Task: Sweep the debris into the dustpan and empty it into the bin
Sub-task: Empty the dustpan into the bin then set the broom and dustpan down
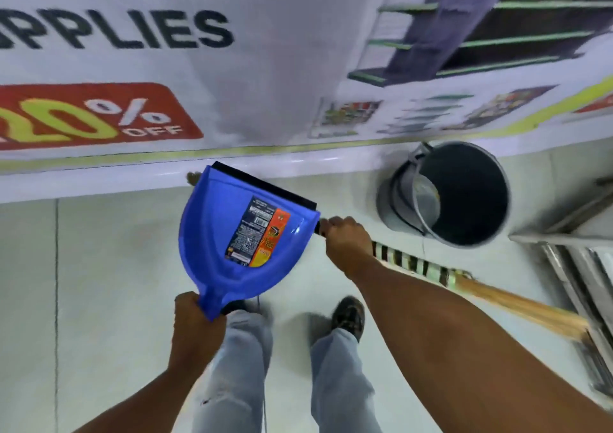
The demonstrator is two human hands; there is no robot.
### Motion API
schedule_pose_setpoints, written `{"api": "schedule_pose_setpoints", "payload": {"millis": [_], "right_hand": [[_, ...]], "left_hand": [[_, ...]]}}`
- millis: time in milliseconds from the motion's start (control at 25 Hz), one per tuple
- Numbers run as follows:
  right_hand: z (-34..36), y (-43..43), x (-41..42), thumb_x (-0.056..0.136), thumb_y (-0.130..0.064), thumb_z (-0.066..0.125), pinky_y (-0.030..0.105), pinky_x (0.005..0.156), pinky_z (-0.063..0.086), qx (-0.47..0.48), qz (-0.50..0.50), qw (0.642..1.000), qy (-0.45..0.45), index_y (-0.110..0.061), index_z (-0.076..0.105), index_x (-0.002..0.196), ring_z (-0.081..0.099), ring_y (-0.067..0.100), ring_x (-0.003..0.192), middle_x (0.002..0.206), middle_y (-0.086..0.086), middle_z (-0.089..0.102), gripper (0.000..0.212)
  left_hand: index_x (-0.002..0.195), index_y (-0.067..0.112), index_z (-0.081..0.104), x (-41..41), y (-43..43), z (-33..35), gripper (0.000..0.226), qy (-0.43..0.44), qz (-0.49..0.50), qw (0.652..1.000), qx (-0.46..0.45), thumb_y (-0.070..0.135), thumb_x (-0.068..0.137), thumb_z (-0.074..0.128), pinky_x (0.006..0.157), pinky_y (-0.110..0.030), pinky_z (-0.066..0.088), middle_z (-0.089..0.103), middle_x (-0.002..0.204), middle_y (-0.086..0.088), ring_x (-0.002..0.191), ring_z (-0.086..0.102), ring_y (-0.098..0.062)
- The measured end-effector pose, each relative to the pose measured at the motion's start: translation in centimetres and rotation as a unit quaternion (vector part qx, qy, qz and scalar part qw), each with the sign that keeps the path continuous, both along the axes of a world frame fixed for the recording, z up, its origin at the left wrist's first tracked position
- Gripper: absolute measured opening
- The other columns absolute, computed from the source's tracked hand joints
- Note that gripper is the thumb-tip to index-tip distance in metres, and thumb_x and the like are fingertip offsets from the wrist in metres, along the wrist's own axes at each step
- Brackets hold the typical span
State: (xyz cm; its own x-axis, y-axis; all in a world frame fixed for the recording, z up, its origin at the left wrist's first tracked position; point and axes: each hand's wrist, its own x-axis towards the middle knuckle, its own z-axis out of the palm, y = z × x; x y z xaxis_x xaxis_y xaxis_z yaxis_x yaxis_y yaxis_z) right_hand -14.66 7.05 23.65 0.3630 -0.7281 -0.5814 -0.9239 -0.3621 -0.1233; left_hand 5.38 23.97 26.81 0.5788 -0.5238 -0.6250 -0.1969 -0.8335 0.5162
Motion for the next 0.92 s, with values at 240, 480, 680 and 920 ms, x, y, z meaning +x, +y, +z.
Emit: {"api": "schedule_pose_setpoints", "payload": {"millis": [240, 480, 680, 920], "right_hand": [[-9.1, -8.1, 14.9, 0.087, -0.001, 0.045, 0.039, 0.088, 0.049, 0.003, 0.031, 0.998, -0.061, -0.012, 0.058, 0.122, 0.056, 0.037, 0.11, 0.117, 0.017, 0.065, 0.039], [-22.6, -12.1, 23.0, 0.087, 0.002, 0.043, 0.041, 0.09, 0.049, -0.042, 0.125, 0.99, -0.044, -0.014, 0.058, 0.126, 0.06, 0.039, 0.107, 0.114, 0.02, 0.067, 0.045], [-29.6, -12.9, 26.1, 0.089, 0.001, 0.044, 0.039, 0.091, 0.048, -0.044, 0.114, 0.992, -0.035, -0.013, 0.058, 0.127, 0.059, 0.039, 0.108, 0.116, 0.022, 0.066, 0.043], [-24.2, -8.9, 19.1, 0.089, -0.002, 0.046, 0.023, 0.091, 0.045, -0.005, -0.146, 0.981, -0.129, -0.007, 0.056, 0.129, 0.058, 0.025, 0.109, 0.126, 0.021, 0.062, 0.042]], "left_hand": [[0.071, 0.011, 0.029, 8.8, 0.7, -9.1, 0.039, -0.026, 0.106, 0.993, 0.042, -0.017, 0.069, 0.056, 0.049, -0.031, 0.034, 0.036, 0.075, -0.008, 0.061, 0.041, -0.03], [0.084, 0.007, 0.036, 9.8, 1.4, -21.7, 0.033, 0.003, 0.119, 0.99, 0.082, 0.005, 0.061, 0.06, 0.064, -0.042, 0.044, 0.038, 0.076, 0.003, 0.07, 0.05, -0.035], [0.085, 0.014, 0.035, 9.6, 1.0, -28.3, 0.035, 0.021, 0.109, 0.99, 0.087, -0.003, 0.07, 0.061, 0.065, -0.038, 0.042, 0.037, 0.076, 0.009, 0.071, 0.047, -0.031], [0.08, 0.01, 0.036, 7.3, -1.6, -25.0, 0.029, 0.065, 0.07, 0.99, 0.106, -0.008, 0.071, 0.058, 0.052, -0.027, 0.034, 0.041, 0.081, -0.004, 0.074, 0.045, -0.028]]}}
